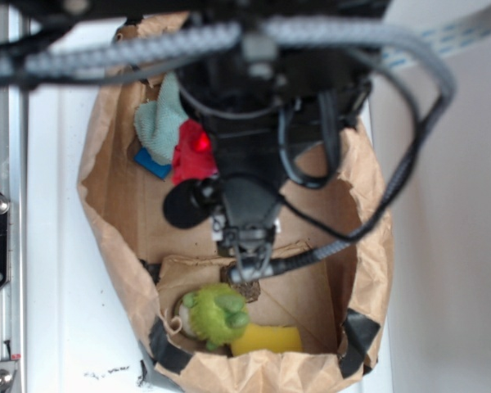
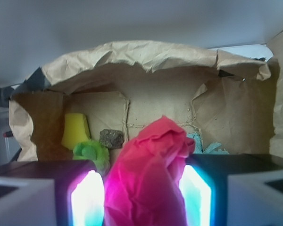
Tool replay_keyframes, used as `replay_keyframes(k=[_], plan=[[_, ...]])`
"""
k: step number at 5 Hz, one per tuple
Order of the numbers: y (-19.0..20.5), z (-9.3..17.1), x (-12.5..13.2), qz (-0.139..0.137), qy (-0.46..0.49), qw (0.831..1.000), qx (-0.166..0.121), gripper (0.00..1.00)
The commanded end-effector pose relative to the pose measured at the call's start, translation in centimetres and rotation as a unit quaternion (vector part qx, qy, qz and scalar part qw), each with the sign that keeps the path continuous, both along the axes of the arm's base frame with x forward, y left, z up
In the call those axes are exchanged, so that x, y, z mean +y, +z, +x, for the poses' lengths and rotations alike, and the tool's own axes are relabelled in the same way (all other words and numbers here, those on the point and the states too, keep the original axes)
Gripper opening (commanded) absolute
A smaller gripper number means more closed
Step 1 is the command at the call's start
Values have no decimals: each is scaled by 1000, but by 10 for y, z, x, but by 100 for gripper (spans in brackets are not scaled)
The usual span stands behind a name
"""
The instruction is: Grab the red paper.
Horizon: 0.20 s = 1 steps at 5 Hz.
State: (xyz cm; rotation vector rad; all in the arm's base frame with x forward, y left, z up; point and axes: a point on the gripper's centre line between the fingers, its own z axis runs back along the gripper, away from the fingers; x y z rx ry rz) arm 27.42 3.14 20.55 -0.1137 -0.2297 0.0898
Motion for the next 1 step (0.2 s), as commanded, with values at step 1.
replay_keyframes(k=[1], plan=[[15, 3, 1, 24, -4, 998, -56, 0]])
